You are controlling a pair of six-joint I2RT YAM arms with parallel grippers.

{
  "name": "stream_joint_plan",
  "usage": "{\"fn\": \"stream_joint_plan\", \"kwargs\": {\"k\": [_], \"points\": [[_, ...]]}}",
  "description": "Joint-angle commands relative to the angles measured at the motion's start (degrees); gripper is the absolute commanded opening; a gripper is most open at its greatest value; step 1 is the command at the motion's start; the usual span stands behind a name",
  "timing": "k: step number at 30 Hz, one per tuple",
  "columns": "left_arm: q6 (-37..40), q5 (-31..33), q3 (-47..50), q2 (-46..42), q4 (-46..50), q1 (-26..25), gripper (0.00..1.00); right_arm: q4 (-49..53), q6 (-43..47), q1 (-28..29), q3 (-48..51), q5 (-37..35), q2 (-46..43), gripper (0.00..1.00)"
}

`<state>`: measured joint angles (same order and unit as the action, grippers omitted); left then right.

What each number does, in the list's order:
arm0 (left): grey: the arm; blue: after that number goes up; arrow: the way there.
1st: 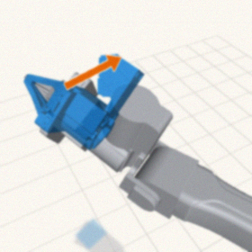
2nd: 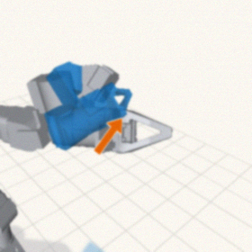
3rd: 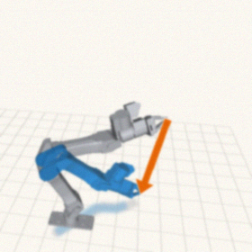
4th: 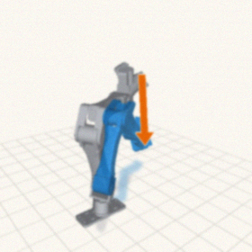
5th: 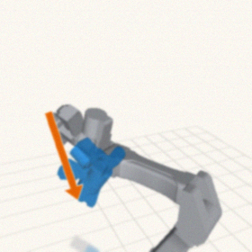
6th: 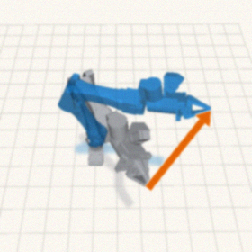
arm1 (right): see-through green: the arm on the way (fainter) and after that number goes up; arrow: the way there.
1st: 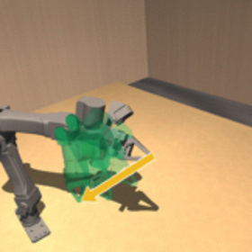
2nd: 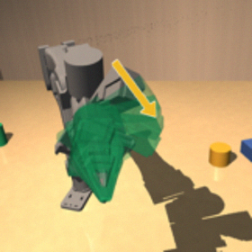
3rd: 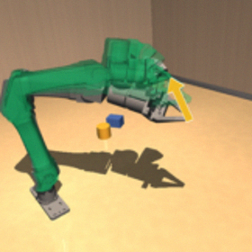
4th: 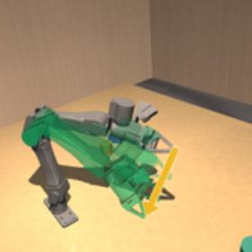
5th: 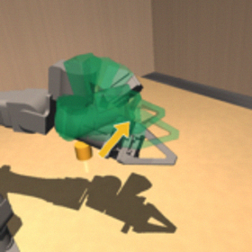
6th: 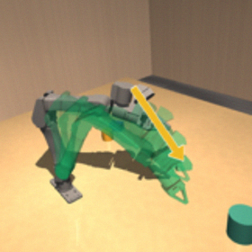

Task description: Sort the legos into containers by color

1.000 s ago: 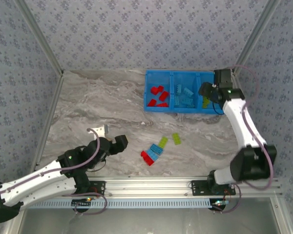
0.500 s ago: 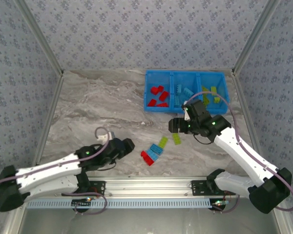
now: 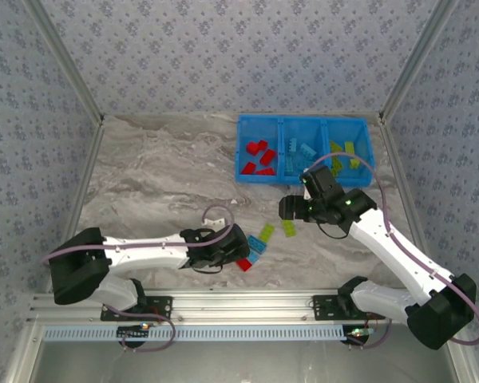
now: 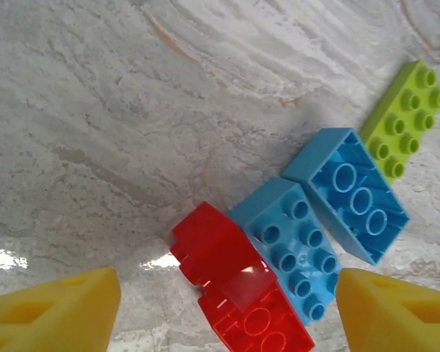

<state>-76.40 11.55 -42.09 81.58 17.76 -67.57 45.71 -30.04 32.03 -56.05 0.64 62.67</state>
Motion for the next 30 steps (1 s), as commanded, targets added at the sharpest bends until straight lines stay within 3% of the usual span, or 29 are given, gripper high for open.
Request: {"fn": "stream_joint_plan", "kwargs": {"k": [1,7,14,22,26,30], "points": [[3.3,-1.7,-0.5,1.1,-0.9,1.1,0.74,1.7,-0.9,0.3,0.0,-1.5,0.1,0.82],[4.5,-2.3,0.5,2.2,-1.8,1.6,0.57,2.3,-1.1,0.3,-0.3,-1.8,0.0,0.82],[4.9,-4.5,2.3,3.4,-2.9,2.2,0.52,2.5,-1.6,0.7,-0.3,-1.6,0.0,0.82],[6.6,-2.2,4.4,-1.0,2.2,3.4,0.37,1.9,-2.2,1.3,-0.5,-1.2,0.5,0.83],[8.2,-2.2,6.0,-3.9,2.6,5.2,0.27,0.0,0.1,3.8,0.0,3.3,0.9,0.83],[11.5,-0.8,5.0,-7.9,4.4,6.4,0.22,-3.7,1.9,8.1,0.8,12.3,1.7,0.83]]}}
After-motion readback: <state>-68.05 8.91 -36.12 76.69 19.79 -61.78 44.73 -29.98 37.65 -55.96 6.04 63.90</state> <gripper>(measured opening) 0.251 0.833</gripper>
